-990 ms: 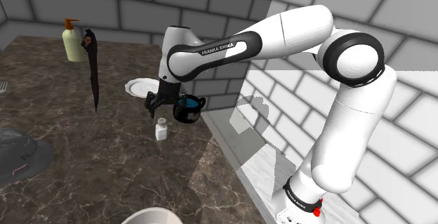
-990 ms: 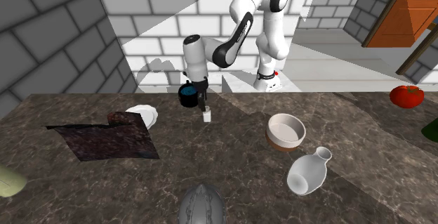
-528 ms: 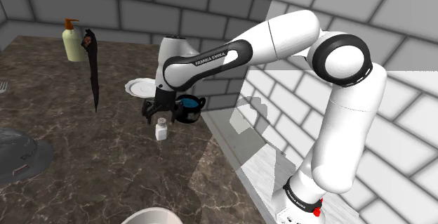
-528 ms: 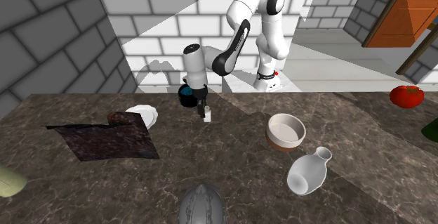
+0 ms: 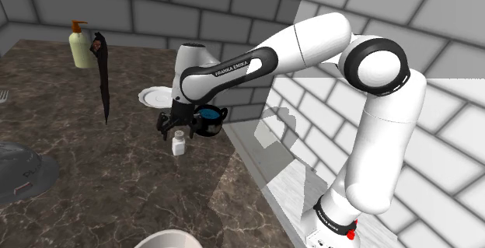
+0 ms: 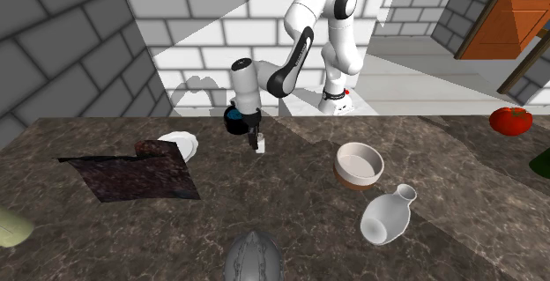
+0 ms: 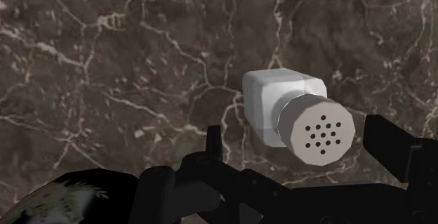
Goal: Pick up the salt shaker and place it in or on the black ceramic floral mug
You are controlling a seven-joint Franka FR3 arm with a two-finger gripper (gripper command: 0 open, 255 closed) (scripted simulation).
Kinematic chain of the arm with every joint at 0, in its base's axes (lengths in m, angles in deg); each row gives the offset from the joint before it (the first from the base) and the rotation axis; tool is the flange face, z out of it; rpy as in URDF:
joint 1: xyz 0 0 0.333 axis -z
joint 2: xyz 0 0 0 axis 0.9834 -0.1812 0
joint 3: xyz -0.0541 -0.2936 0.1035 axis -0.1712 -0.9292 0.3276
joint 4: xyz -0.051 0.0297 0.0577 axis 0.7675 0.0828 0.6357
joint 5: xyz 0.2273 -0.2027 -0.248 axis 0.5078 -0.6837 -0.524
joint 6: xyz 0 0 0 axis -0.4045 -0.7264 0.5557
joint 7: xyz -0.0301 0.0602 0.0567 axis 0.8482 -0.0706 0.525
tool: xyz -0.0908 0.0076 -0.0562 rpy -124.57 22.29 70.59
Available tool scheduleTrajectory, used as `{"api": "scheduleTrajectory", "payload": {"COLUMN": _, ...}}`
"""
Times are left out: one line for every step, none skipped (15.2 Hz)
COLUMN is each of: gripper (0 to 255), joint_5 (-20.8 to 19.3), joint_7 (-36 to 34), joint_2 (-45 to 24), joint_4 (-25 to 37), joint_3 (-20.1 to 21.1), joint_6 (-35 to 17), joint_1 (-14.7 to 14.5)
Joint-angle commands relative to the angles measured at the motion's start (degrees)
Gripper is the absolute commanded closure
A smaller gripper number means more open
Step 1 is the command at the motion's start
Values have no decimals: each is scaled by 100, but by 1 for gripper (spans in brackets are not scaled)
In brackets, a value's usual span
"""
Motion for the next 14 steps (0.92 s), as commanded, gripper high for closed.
{"api": "scheduleTrajectory", "payload": {"gripper": 255, "joint_5": 0, "joint_7": 0, "joint_2": -1, "joint_4": 0, "joint_3": 0, "joint_6": -1, "joint_1": 0}}
{"api": "scheduleTrajectory", "payload": {"gripper": 255, "joint_5": 0, "joint_7": 0, "joint_2": 0, "joint_4": 0, "joint_3": 0, "joint_6": -1, "joint_1": 0}}
{"api": "scheduleTrajectory", "payload": {"gripper": 255, "joint_5": 0, "joint_7": 0, "joint_2": 0, "joint_4": 0, "joint_3": 0, "joint_6": -1, "joint_1": 0}}
{"api": "scheduleTrajectory", "payload": {"gripper": 255, "joint_5": 0, "joint_7": 0, "joint_2": -1, "joint_4": 0, "joint_3": 0, "joint_6": -1, "joint_1": 0}}
{"api": "scheduleTrajectory", "payload": {"gripper": 255, "joint_5": 0, "joint_7": -1, "joint_2": -1, "joint_4": 0, "joint_3": 0, "joint_6": -2, "joint_1": -1}}
{"api": "scheduleTrajectory", "payload": {"gripper": 255, "joint_5": -1, "joint_7": -1, "joint_2": -2, "joint_4": 2, "joint_3": 0, "joint_6": -1, "joint_1": -1}}
{"api": "scheduleTrajectory", "payload": {"gripper": 255, "joint_5": -1, "joint_7": -1, "joint_2": -3, "joint_4": 4, "joint_3": 0, "joint_6": 1, "joint_1": 0}}
{"api": "scheduleTrajectory", "payload": {"gripper": 255, "joint_5": -1, "joint_7": -1, "joint_2": -2, "joint_4": 5, "joint_3": 0, "joint_6": 2, "joint_1": -1}}
{"api": "scheduleTrajectory", "payload": {"gripper": 255, "joint_5": -1, "joint_7": -1, "joint_2": -2, "joint_4": 4, "joint_3": 0, "joint_6": 1, "joint_1": -1}}
{"api": "scheduleTrajectory", "payload": {"gripper": 255, "joint_5": 0, "joint_7": 0, "joint_2": 0, "joint_4": 0, "joint_3": 0, "joint_6": -1, "joint_1": 0}}
{"api": "scheduleTrajectory", "payload": {"gripper": 255, "joint_5": 9, "joint_7": -1, "joint_2": 41, "joint_4": 26, "joint_3": 3, "joint_6": 66, "joint_1": 4}}
{"api": "scheduleTrajectory", "payload": {"gripper": 255, "joint_5": 18, "joint_7": -2, "joint_2": 82, "joint_4": 53, "joint_3": 7, "joint_6": 133, "joint_1": 8}}
{"api": "scheduleTrajectory", "payload": {"gripper": 255, "joint_5": 26, "joint_7": -3, "joint_2": 122, "joint_4": 82, "joint_3": 10, "joint_6": 200, "joint_1": 13}}
{"api": "scheduleTrajectory", "payload": {"gripper": 255, "joint_5": 34, "joint_7": -5, "joint_2": 159, "joint_4": 114, "joint_3": 13, "joint_6": 268, "joint_1": 16}}
